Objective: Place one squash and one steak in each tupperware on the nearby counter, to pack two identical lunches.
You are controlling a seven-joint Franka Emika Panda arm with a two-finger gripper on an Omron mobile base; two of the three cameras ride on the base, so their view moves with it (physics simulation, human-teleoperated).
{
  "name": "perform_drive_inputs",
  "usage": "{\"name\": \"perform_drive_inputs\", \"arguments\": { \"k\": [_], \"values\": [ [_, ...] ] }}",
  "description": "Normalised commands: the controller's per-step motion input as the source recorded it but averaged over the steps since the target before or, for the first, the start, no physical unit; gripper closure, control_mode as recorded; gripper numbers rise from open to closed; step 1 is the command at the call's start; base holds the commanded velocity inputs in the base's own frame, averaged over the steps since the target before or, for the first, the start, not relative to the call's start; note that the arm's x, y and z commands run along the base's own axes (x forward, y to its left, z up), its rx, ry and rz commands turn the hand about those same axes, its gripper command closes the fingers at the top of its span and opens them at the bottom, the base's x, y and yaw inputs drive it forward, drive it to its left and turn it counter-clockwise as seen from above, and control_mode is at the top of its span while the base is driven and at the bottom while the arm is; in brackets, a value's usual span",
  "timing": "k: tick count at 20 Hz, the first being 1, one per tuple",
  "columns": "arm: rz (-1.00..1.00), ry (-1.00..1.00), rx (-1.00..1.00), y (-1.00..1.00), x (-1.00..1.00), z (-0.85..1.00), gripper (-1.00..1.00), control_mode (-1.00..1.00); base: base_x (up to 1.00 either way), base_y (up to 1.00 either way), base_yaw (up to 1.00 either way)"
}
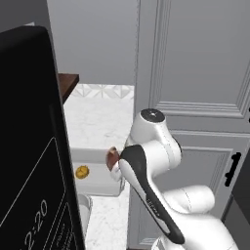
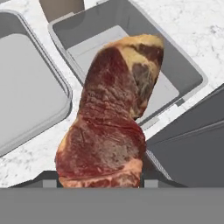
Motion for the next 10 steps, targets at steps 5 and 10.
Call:
{"name": "perform_drive_inputs", "arguments": {
  "k": [5, 10],
  "values": [
    [0.0, 0.0, -0.12, 0.28, 0.48, -0.4, 1.0, -1.0, 0.0, 0.0, 0.0],
    [0.0, 0.02, -0.02, 0.0, 0.45, -0.13, 1.0, -1.0, 0.0, 0.0, 0.0]
  ]
}}
